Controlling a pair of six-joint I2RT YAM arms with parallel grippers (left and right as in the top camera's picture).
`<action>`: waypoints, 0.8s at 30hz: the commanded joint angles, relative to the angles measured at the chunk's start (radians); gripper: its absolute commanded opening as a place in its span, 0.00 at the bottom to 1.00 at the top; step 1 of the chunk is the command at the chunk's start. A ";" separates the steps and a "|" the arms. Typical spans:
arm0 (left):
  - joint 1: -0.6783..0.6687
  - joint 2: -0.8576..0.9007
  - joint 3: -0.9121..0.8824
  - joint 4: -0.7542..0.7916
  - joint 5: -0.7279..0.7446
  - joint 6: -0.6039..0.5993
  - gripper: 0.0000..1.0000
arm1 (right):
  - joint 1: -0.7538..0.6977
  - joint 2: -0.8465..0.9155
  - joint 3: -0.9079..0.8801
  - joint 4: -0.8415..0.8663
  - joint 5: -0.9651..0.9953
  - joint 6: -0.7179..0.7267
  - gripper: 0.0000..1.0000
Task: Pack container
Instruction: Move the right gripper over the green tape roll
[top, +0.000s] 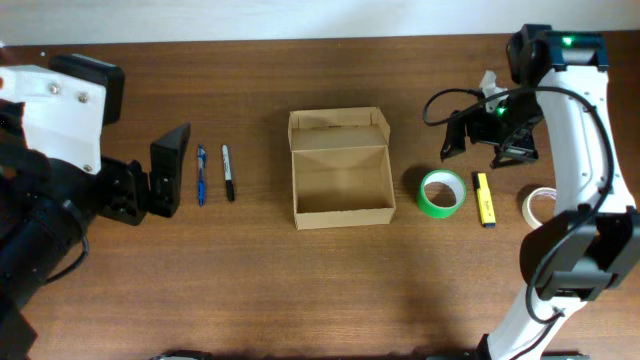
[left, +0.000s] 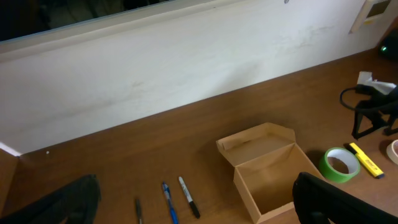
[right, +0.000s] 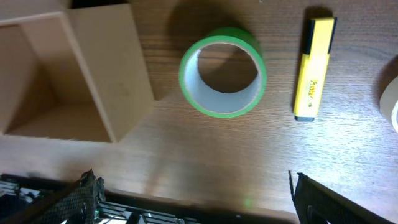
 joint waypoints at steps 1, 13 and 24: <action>-0.004 -0.005 0.001 -0.002 -0.014 0.013 0.99 | 0.005 0.007 -0.010 0.009 0.046 0.012 0.99; -0.004 -0.005 0.001 -0.013 -0.014 0.013 0.99 | 0.005 0.055 -0.013 0.069 0.074 -0.022 0.99; -0.004 -0.005 0.001 -0.023 -0.014 0.013 0.99 | 0.005 0.123 -0.143 0.188 0.171 0.005 0.93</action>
